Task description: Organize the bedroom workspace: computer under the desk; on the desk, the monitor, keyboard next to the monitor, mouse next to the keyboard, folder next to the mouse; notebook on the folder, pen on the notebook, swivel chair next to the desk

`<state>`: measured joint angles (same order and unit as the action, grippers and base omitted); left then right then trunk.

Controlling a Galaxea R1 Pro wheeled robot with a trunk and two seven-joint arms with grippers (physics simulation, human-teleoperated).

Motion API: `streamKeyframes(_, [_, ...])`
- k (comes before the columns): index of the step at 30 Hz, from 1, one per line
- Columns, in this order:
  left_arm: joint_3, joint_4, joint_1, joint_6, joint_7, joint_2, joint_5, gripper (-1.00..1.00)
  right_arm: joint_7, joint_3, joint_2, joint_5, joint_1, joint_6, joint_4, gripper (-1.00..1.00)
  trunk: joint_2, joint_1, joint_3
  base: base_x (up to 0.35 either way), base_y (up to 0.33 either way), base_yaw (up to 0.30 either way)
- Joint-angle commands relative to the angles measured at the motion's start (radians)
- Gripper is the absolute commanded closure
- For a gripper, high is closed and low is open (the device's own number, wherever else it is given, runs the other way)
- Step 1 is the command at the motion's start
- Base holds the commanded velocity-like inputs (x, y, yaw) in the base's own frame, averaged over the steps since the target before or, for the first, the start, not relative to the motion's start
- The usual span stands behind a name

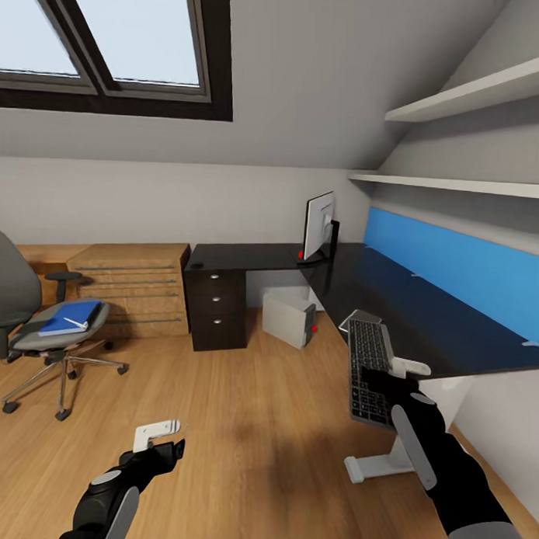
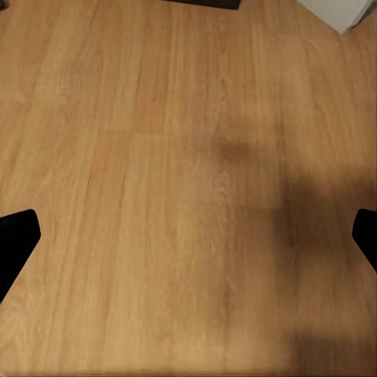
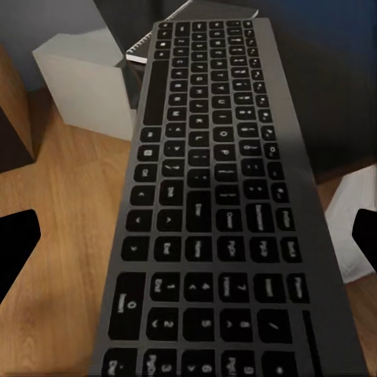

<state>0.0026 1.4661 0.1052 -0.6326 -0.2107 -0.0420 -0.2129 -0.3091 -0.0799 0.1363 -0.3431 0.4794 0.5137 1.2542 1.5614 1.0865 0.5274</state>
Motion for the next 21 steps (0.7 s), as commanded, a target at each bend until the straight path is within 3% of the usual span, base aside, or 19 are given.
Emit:
streamKeyframes(1, [0.000,0.002,0.001,-0.004,-0.007,-0.001,-0.011,-1.00,-0.010,-0.003,0.001,-0.011,0.001,0.002,0.001,-1.00,0.001,0.000,0.001,-0.034,-0.009,0.000])
streamKeyframes(11, [-0.001,0.005,0.001,-0.003,-0.007,-0.002,-0.011,-1.00,-0.010,-0.001,0.003,-0.019,0.000,0.002,0.002,-1.00,0.001,0.000,0.001,-0.012,-0.003,0.000])
streamKeyframes(21, [-0.001,0.000,0.001,0.000,-0.009,-0.002,-0.010,-1.00,-0.011,0.013,0.006,-0.083,-0.027,0.006,0.039,-1.00,0.001,0.000,0.001,-0.013,0.000,0.000])
